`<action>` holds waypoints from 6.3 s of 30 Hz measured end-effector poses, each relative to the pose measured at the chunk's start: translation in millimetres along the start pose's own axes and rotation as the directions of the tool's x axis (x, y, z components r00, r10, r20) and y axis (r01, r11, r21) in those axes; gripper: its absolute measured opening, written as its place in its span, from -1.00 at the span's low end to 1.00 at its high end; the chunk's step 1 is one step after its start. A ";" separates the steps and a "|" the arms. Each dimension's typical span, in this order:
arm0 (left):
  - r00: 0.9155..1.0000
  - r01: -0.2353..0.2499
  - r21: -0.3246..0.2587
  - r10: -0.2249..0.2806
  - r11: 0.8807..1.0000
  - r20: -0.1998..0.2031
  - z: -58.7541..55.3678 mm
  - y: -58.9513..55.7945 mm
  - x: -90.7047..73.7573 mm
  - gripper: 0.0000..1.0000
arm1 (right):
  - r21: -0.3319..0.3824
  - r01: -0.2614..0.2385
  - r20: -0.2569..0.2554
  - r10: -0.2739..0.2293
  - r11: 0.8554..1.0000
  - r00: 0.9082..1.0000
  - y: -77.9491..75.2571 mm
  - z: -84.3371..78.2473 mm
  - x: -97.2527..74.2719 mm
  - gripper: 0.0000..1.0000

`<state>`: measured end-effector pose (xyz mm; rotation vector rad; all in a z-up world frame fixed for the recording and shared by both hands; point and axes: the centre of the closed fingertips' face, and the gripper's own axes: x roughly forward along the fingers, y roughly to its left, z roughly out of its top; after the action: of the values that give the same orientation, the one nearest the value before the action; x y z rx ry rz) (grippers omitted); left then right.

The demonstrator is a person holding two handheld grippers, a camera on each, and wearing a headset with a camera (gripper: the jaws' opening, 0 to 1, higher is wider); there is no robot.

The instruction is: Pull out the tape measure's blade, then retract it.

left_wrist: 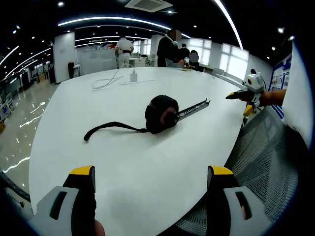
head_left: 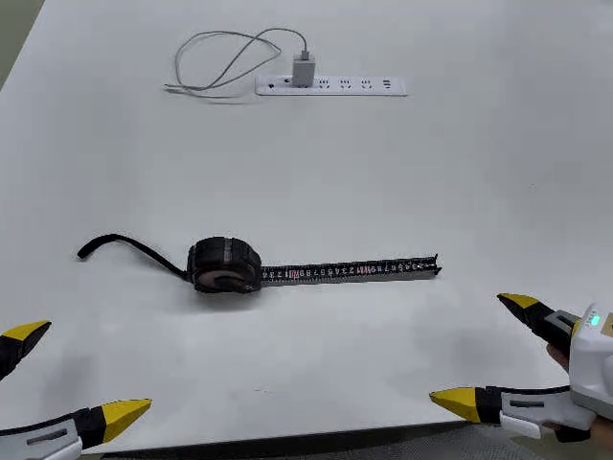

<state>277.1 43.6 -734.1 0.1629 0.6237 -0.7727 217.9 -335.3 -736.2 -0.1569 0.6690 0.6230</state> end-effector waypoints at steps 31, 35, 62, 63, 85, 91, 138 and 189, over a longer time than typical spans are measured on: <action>1.000 -0.008 -0.010 0.008 1.000 0.022 1.4 -5.9 -0.3 0.82 | 0.003 -0.008 -0.003 0.008 1.000 1.000 1.3 -2.5 0.6 0.98; 1.000 -0.005 -0.009 0.005 1.000 0.021 1.7 -6.7 0.4 0.82 | 0.005 -0.007 -0.006 0.007 1.000 1.000 1.8 -3.3 -0.3 0.98; 0.999 -0.006 -0.026 0.007 1.000 0.046 21.3 -14.9 22.4 0.80 | -0.003 -0.009 -0.016 0.009 1.000 1.000 1.3 -7.2 0.9 0.97; 0.999 -0.006 -0.026 0.007 1.000 0.047 22.2 -15.2 23.2 0.80 | -0.004 -0.009 -0.017 0.009 1.000 1.000 1.4 -7.1 0.9 0.97; 0.998 0.028 -0.067 -0.024 0.997 0.060 39.5 -28.1 46.9 0.84 | -0.010 -0.021 -0.010 0.021 1.000 1.000 2.6 -3.3 4.5 0.94; 0.998 0.026 -0.076 -0.022 0.997 0.056 49.0 -30.5 57.0 0.84 | -0.012 -0.021 -0.008 0.021 1.000 1.000 0.8 -1.8 5.5 0.94; 0.998 0.055 -0.128 -0.050 0.990 0.041 72.9 -58.5 121.9 0.69 | -0.012 -0.010 -0.009 0.010 1.000 1.000 -19.7 3.8 9.6 0.93; 0.968 -0.234 -0.302 0.252 0.924 0.019 84.8 -34.3 143.4 0.46 | -0.301 -0.184 -0.212 0.122 0.936 0.970 -74.3 23.1 40.5 -0.08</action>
<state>371.3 -97.6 -746.0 -0.0593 0.6441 -0.4343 298.5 -367.9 -747.7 -0.4742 0.7671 0.8741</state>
